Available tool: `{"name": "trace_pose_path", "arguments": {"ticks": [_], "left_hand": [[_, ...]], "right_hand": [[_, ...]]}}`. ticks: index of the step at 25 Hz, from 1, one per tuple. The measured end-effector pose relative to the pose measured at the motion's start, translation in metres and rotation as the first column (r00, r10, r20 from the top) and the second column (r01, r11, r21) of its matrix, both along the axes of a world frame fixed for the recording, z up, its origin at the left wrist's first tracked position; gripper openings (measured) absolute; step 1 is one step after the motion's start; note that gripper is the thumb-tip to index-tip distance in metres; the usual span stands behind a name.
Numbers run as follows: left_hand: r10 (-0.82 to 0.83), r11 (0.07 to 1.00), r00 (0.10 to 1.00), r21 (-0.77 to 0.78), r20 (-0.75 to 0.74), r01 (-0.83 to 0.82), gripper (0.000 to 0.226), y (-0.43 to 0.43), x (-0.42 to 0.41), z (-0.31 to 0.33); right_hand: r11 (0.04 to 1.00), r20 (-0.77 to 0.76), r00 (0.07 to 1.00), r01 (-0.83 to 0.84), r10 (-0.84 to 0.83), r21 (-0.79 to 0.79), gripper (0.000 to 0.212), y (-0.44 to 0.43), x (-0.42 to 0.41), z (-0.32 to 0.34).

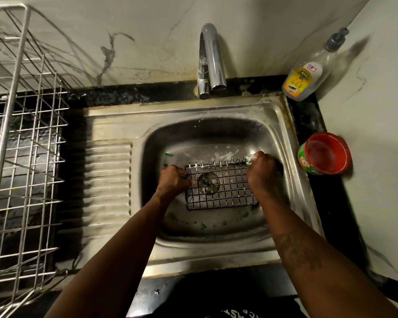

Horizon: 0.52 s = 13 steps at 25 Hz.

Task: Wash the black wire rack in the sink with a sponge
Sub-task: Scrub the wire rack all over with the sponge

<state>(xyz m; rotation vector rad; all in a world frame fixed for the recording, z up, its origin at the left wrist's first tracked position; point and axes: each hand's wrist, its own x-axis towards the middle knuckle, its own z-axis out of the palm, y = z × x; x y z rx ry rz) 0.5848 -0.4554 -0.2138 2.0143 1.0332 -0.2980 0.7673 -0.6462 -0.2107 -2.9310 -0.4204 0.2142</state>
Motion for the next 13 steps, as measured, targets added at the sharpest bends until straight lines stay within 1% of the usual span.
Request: {"name": "trace_pose_path", "arguments": {"ticks": [2,3,4,5,6,7,8,10,13], "left_hand": [[-0.015,1.0,1.0,0.013,0.0,0.015,0.032,-0.001,0.0,0.0],[-0.023,0.999,1.0,0.023,0.002,0.023,0.028,-0.002,0.0,0.0],[-0.028,0.999,1.0,0.031,0.002,0.028,0.024,-0.003,0.0,0.001],[-0.025,0.999,1.0,0.034,0.004,0.025,0.021,-0.004,0.001,0.002],[-0.015,0.999,1.0,0.036,0.004,0.015,0.02,-0.004,0.001,0.003],[-0.012,0.999,1.0,0.043,0.003,0.012,0.02,-0.004,0.001,0.004],[-0.022,0.998,1.0,0.054,-0.002,0.022,0.02,-0.004,0.0,0.004],[-0.06,0.995,0.998,0.073,-0.017,0.061,0.018,-0.005,0.0,0.003],[-0.072,0.994,0.997,0.076,-0.029,0.074,0.021,-0.007,0.0,0.004]], "right_hand": [[0.997,-0.024,0.999,0.031,-0.03,0.069,0.029,0.006,-0.01,0.001],[0.992,-0.046,0.999,-0.013,0.019,0.124,0.028,0.011,-0.019,-0.002],[0.979,-0.067,0.989,-0.117,0.129,0.17,0.027,0.02,-0.032,-0.005],[0.945,-0.077,0.956,-0.266,0.284,0.189,0.026,0.03,-0.048,-0.009],[0.894,-0.085,0.902,-0.4,0.423,0.203,0.025,0.04,-0.064,-0.012],[0.85,-0.089,0.86,-0.472,0.503,0.234,0.024,0.05,-0.075,-0.013],[0.829,-0.102,0.84,-0.494,0.533,0.26,0.022,0.06,-0.082,-0.01],[0.83,-0.093,0.839,-0.506,0.537,0.234,0.021,0.069,-0.089,-0.008],[0.838,-0.034,0.843,-0.528,0.537,0.137,0.034,0.061,-0.082,-0.003]]}}
